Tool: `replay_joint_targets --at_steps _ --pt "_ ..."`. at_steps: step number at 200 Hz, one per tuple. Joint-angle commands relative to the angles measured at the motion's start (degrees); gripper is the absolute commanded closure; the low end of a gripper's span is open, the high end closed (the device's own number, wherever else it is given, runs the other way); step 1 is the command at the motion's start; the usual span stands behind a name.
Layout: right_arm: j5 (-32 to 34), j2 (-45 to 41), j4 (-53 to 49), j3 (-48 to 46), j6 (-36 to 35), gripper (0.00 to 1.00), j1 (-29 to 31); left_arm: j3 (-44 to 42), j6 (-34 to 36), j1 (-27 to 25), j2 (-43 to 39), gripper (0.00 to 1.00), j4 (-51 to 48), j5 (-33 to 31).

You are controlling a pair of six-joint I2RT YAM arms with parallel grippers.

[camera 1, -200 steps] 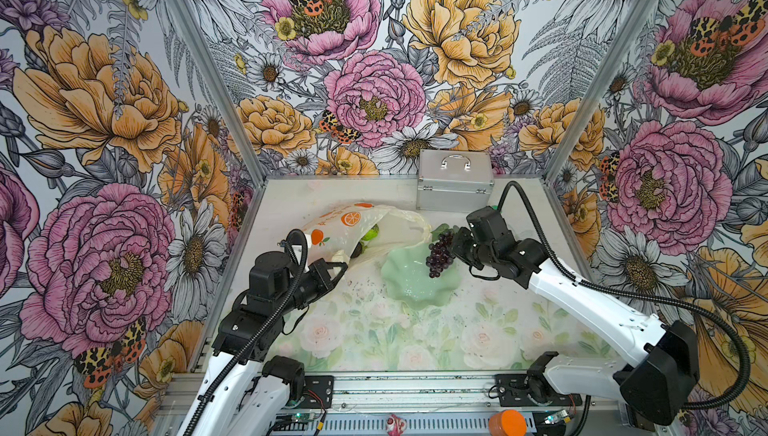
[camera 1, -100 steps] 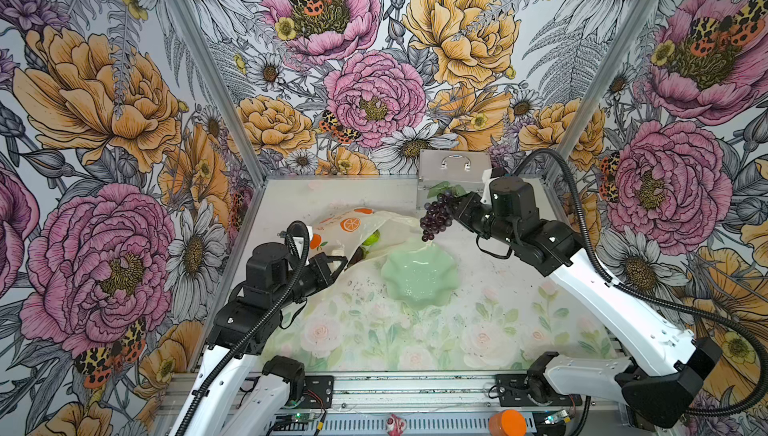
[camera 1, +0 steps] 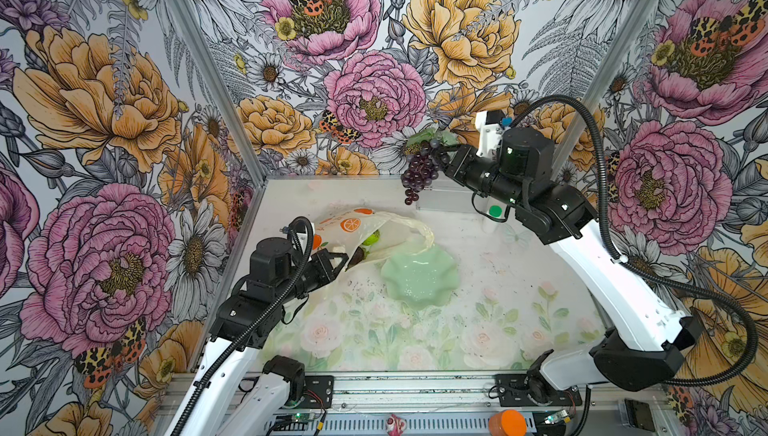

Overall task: Place the fruits into the plastic bag
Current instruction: 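Lift the grapes up and away from the dish with the right gripper, then carry the grapes toward the bag mouth held by the left gripper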

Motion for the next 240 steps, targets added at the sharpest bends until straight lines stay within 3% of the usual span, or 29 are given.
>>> replay_joint_targets --at_steps 1,109,240 --pt "-2.4 2.3 -0.2 3.7 -2.0 0.80 1.0 1.6 1.2 -0.4 0.2 1.00 0.2 -1.5" --pt "-3.9 9.3 -0.2 5.4 -2.9 0.81 4.9 1.7 0.1 0.1 1.0 1.00 0.8 -1.3" --pt "-1.9 10.4 -0.2 2.5 -3.3 0.81 7.9 0.9 -0.4 -0.5 0.2 1.00 1.1 -0.2"
